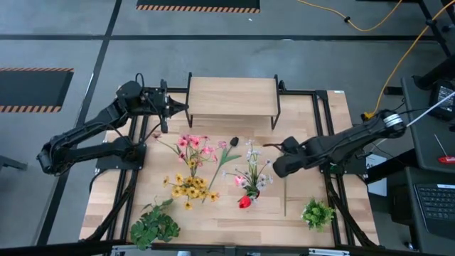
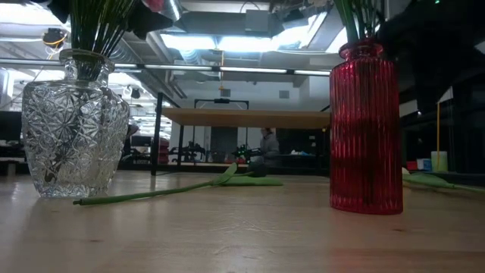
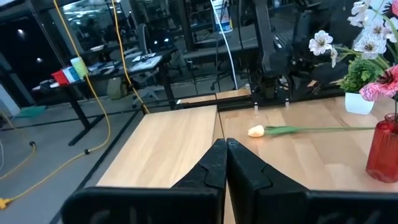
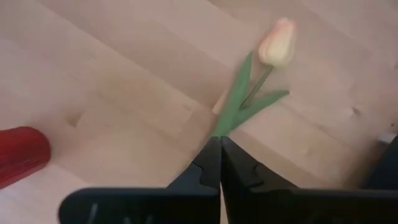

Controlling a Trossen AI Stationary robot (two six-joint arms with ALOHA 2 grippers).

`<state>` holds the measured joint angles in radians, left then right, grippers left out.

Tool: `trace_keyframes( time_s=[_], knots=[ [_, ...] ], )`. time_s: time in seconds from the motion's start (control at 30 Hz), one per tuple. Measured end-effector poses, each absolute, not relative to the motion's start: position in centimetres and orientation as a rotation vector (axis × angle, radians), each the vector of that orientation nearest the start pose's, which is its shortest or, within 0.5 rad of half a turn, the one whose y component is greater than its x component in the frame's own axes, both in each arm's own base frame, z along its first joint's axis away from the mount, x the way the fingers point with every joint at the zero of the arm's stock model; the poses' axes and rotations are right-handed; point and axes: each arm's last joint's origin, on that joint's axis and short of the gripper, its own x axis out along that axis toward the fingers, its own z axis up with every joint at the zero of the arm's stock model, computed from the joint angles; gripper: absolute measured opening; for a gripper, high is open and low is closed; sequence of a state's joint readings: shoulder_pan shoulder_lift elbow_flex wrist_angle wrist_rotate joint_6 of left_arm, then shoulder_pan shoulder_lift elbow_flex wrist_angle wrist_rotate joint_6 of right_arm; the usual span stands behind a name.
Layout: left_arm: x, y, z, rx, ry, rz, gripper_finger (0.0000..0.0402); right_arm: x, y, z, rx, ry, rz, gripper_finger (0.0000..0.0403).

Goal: Pick and place flowers into a vace then onto a shelf
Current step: Put the white tulip into the transparent vase

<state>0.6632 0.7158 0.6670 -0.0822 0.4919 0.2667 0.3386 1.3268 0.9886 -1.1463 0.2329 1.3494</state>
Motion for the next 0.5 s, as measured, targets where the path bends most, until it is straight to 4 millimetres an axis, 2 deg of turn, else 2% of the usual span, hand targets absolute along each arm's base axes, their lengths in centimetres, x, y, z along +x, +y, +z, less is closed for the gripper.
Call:
trace_keyframes(
  time_s=[0.33,0.5],
  knots=[
    [13.5,8.8,31.2,0.213,0.136,0.153,0.0006,21.7,6.9,22.0,0.639,1.247,-0.894,0.0033],
    [13.5,8.8,31.2,0.211,0.138,0.153,0.0003,22.1,7.1,21.3,0.616,1.271,-0.914,0.0067]
  ],
)
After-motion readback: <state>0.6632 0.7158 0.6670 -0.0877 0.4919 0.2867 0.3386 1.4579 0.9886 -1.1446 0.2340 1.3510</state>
